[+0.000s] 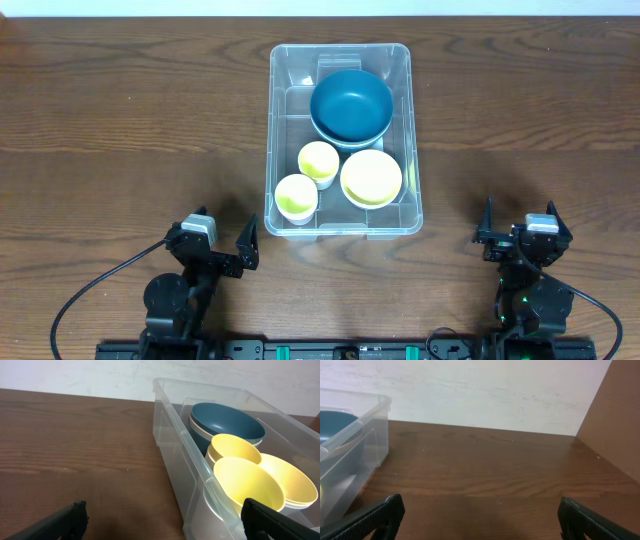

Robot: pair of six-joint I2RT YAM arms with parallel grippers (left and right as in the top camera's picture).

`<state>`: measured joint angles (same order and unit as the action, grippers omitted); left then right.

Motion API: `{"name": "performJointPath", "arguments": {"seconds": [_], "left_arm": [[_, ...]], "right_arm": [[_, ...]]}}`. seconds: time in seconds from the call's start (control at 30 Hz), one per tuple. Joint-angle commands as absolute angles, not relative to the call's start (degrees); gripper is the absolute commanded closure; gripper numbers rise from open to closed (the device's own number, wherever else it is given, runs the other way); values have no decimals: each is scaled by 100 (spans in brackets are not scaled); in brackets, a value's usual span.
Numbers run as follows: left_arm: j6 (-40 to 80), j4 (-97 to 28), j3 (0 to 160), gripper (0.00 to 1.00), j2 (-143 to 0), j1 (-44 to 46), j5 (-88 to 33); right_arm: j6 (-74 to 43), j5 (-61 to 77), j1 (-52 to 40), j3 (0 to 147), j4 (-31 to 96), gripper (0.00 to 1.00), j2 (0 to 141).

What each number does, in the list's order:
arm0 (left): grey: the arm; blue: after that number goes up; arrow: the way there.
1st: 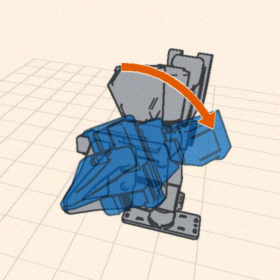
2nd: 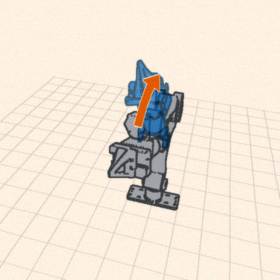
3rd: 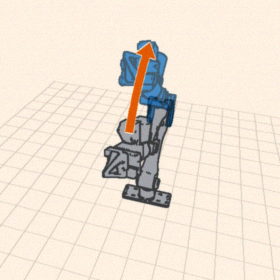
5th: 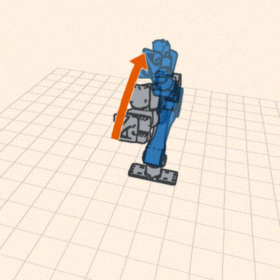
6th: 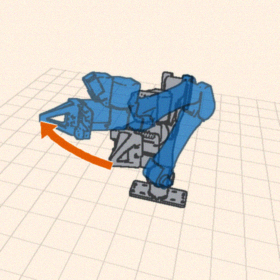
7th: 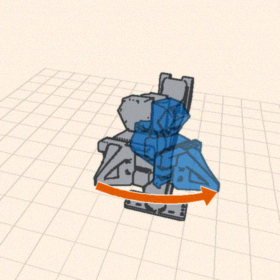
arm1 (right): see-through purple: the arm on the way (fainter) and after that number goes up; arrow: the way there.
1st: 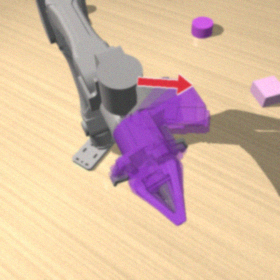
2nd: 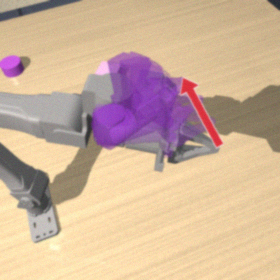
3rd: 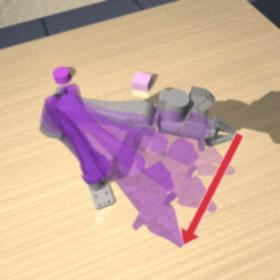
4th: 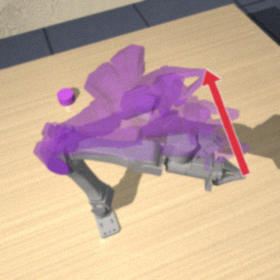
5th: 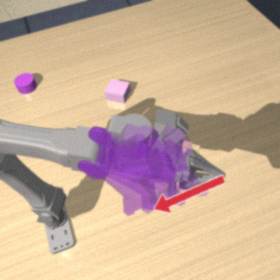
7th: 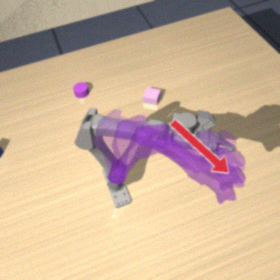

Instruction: Pack container

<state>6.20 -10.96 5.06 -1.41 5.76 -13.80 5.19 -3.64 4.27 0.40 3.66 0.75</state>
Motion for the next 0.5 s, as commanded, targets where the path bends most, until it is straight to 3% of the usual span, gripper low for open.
{"name": "performJointPath", "arguments": {"seconds": [0.0, 0.47], "left_arm": [[672, -1210, 395, 2, -174, 598, -1498], [672, -1210, 395, 2, -174, 598, -1498]], "right_arm": [[456, -405, 497, 34, 388, 1, 75], [456, -405, 497, 34, 388, 1, 75]]}}
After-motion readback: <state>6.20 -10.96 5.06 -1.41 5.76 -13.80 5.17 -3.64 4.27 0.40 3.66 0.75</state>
